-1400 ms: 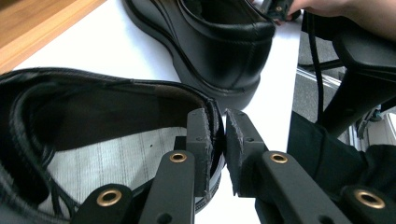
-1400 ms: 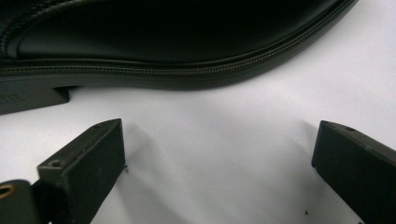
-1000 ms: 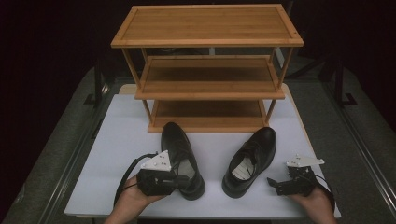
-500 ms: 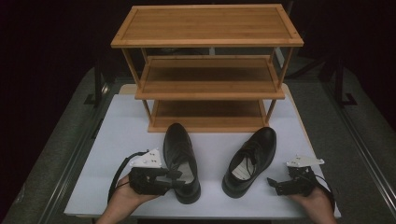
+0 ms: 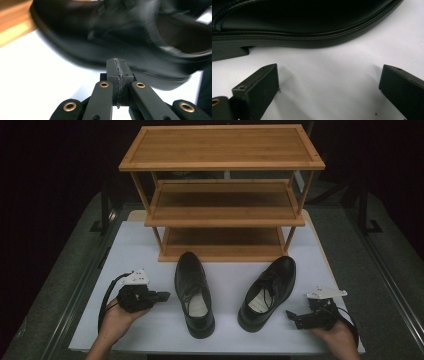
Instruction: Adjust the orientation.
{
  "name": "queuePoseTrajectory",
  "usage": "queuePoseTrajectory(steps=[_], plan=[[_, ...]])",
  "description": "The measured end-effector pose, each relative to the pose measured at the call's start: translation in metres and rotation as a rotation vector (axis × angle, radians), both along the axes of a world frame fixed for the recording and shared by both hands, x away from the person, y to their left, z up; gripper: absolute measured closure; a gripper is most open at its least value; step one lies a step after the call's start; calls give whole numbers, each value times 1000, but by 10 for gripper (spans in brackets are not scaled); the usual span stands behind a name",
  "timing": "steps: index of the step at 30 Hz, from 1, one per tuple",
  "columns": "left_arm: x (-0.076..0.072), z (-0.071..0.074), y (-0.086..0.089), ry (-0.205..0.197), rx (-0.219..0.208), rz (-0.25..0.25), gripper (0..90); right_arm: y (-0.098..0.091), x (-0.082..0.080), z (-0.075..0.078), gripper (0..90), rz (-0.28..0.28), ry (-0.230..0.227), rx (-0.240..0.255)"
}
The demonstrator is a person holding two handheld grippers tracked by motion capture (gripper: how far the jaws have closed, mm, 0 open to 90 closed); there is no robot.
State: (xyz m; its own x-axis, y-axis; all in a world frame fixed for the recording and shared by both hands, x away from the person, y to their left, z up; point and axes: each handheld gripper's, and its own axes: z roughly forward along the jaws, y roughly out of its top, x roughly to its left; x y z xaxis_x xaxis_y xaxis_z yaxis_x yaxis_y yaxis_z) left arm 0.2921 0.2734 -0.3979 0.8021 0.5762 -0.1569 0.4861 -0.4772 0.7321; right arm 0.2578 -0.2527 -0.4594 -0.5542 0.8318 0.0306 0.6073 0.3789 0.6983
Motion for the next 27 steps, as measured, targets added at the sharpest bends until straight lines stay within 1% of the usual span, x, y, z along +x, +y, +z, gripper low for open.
queuePoseTrajectory(steps=[4,7,8,9,10,13,18,19,22,25,27], plan=[[20,-15,1,-3,60,62,899,0,0,0,23,0,0,0],[37,-23,-2,-8,91,104,899,0,0,0,23,0,0,0],[43,-26,-4,-17,118,114,899,0,0,0,23,0,1,0],[43,-26,-4,-17,118,114,899,0,0,0,23,0,1,0],[47,-29,-5,-24,138,123,899,0,0,0,23,-1,1,0],[55,-33,-10,-30,167,133,899,0,0,0,23,1,0,-1],[61,-37,-19,-18,162,106,900,0,0,0,23,0,-1,0],[61,-37,-20,-25,163,106,900,0,0,0,23,0,-1,0],[61,-37,-20,-21,162,103,900,0,0,0,23,0,-1,0],[62,-37,-22,-26,158,96,900,0,0,0,23,0,-1,0],[64,-38,-24,-28,146,91,900,0,0,0,23,1,0,0]])
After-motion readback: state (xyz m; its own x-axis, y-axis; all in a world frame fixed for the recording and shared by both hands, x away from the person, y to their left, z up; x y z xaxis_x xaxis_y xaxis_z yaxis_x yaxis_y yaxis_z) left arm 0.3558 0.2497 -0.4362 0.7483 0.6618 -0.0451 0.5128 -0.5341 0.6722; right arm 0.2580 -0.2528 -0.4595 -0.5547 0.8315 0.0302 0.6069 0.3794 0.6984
